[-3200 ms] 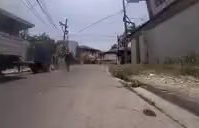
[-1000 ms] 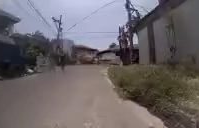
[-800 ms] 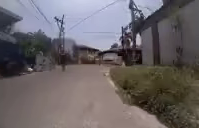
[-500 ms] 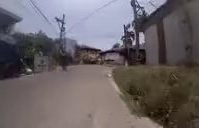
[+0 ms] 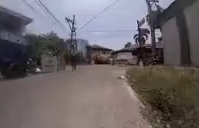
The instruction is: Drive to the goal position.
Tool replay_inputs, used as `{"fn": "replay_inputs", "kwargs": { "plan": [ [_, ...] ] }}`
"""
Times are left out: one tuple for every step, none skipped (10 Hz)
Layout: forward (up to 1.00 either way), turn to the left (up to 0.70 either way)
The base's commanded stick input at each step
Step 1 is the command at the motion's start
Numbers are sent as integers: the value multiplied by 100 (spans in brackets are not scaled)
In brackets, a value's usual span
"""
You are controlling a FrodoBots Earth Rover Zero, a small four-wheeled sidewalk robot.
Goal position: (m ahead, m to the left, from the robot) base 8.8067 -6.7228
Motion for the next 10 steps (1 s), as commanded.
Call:
{"fn": "replay_inputs", "kwargs": {
  "plan": [
    [100,0],
    [100,0],
    [100,0],
    [100,0],
    [100,0],
    [100,0],
    [100,0],
    [100,0],
    [100,0],
    [100,0]
  ]
}}
